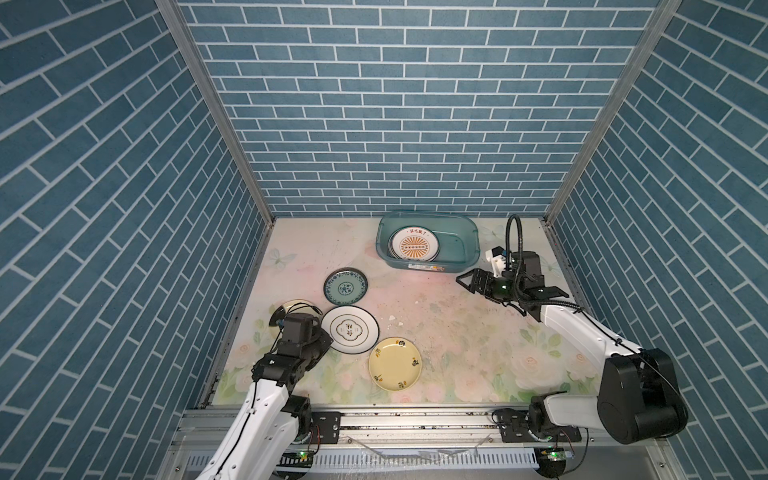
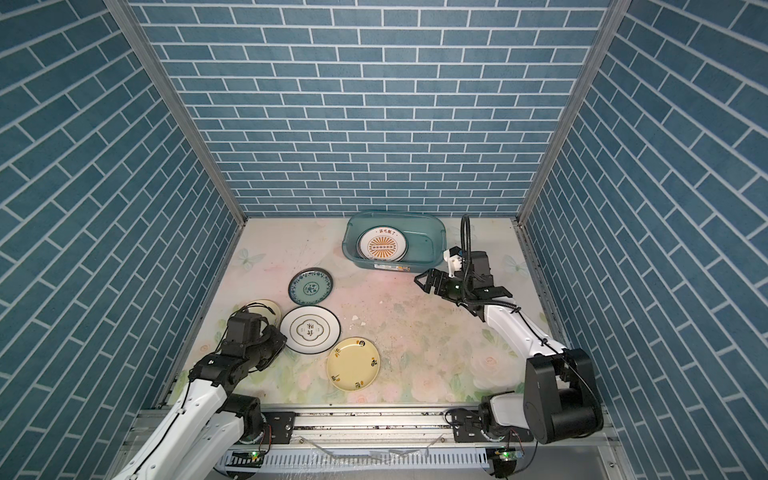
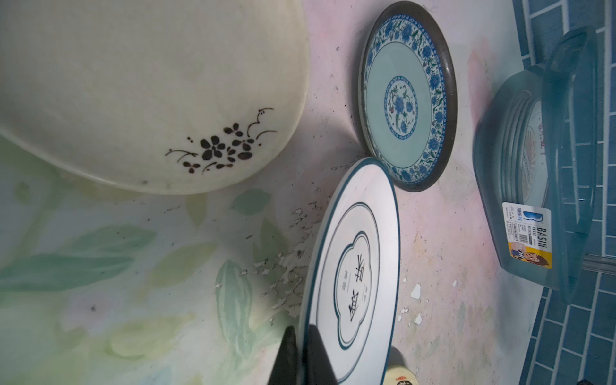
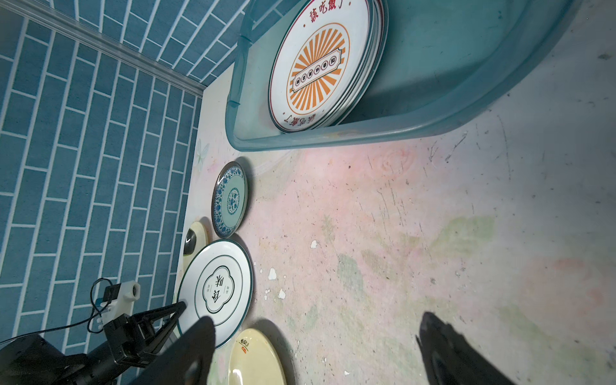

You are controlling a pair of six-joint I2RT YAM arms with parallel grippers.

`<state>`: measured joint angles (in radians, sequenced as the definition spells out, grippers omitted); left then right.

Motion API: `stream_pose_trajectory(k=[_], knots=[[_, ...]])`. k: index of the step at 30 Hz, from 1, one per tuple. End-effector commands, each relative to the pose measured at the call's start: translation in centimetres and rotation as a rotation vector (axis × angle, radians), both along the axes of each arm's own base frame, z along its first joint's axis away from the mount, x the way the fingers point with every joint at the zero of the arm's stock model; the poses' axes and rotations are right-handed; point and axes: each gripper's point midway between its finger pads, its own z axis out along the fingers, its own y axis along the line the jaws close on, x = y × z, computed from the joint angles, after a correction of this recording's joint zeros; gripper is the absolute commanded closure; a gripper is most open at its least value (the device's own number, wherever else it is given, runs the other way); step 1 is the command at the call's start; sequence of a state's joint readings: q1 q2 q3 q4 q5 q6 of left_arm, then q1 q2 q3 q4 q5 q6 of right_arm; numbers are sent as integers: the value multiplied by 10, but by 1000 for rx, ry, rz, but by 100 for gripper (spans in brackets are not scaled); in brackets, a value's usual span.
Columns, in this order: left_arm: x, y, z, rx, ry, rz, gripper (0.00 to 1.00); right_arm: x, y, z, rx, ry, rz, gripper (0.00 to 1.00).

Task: Place the plates into the plastic bin on the countertop
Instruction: Pick up the plate from the bottom-left of the table.

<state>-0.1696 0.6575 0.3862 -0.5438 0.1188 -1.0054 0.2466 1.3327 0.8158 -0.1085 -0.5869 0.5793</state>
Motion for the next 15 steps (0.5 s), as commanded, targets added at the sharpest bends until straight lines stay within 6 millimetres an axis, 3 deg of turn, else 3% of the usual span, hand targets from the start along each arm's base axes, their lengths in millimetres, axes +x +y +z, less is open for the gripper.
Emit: stream_pose_trajectory(k=[1, 15], knots=[[4, -2, 17, 1, -15, -19, 100, 4, 4, 3, 27, -11, 15, 5], [46, -27, 85, -112, -235, -69, 100, 16, 28, 9, 162, 36, 44, 24]])
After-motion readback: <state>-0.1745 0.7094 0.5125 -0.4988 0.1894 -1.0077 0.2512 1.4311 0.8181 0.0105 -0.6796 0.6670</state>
